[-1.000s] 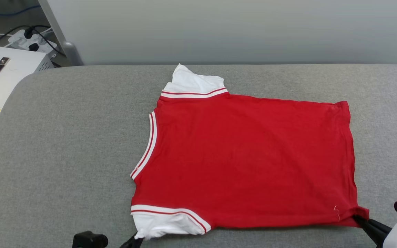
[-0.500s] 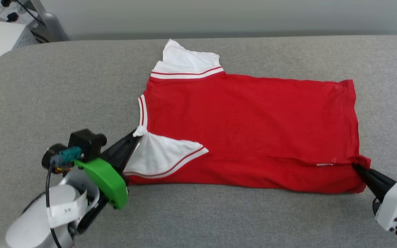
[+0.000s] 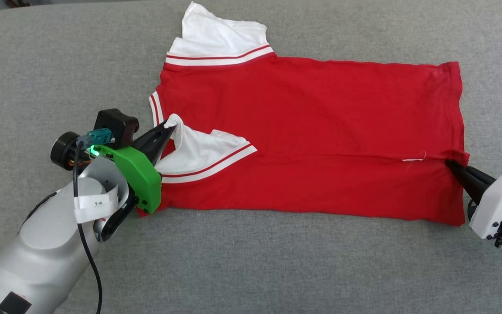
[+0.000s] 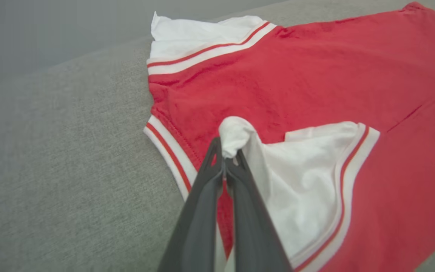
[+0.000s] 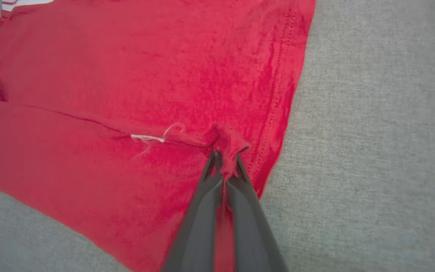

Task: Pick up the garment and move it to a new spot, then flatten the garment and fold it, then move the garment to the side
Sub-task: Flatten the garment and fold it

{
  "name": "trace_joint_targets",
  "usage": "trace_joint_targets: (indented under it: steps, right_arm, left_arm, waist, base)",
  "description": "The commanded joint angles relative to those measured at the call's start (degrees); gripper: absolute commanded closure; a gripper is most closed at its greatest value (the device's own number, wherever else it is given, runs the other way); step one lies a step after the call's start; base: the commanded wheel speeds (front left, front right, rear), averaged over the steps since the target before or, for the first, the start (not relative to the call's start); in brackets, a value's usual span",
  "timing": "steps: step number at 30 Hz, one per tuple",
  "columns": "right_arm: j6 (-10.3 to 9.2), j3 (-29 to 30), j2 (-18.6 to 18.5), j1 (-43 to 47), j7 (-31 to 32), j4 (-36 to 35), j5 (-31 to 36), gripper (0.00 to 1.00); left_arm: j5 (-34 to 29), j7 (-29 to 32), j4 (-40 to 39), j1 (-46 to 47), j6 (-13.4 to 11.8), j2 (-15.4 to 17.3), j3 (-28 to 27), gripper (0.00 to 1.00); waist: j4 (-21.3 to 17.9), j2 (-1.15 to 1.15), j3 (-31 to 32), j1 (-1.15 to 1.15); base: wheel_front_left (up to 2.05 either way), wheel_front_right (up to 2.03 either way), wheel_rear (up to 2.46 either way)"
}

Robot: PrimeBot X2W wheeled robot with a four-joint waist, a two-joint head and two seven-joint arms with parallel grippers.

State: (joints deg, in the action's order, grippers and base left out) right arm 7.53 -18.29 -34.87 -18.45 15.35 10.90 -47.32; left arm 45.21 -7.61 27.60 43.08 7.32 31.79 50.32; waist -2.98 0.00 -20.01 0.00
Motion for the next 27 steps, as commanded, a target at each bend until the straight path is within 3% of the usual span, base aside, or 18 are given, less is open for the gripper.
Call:
trace_joint_targets:
  steps: [1,12,13,14,23,27]
  right_arm:
    - [-0.04,-0.51,0.5,-1.64,-0.47,1.24,0.15,1.0]
    - [-0.04,-6.7,2.28,-6.02,-3.63,10.22,-0.17,1.0]
    - [-0.04,-7.06,2.26,-6.31,-5.44,11.27,-0.74,0.67]
    - [-0.04,-7.09,2.17,-6.34,-6.32,11.39,-0.79,0.0]
    - [-0.04,-5.59,1.0,-3.58,-12.45,8.94,-0.2,0.0]
    - [-0.04,-4.22,0.61,-1.64,-13.12,6.51,0.71,0.0]
  left_arm:
    - [1.07,-0.66,1.52,1.4,0.15,-0.37,1.19,1.0]
    - [9.21,-3.91,10.68,3.84,0.16,-2.1,11.95,1.0]
    - [10.91,-5.13,11.71,4.46,0.16,-1.95,13.22,0.11]
    - [11.15,-5.64,11.98,4.88,0.16,-1.77,13.57,0.0]
    - [12.42,-7.09,10.0,8.86,0.16,1.46,14.91,0.0]
    - [14.57,-3.83,7.92,11.14,0.16,3.81,15.45,0.0]
  waist:
    - [-0.35,0.0,-1.6,0.0]
    - [-0.21,0.0,-1.88,0.0]
    - [-0.09,0.0,-0.62,0.0]
    - [0.0,0.0,-0.1,0.0]
    - [1.25,0.0,4.73,0.0]
    - [1.51,0.0,6.24,0.0]
  base:
    - [0.0,0.0,0.0]
    - [0.0,0.0,0.0]
    - [0.0,0.0,0.0]
    - [0.0,0.0,0.0]
    - [0.0,0.0,0.0]
    - [0.0,0.0,0.0]
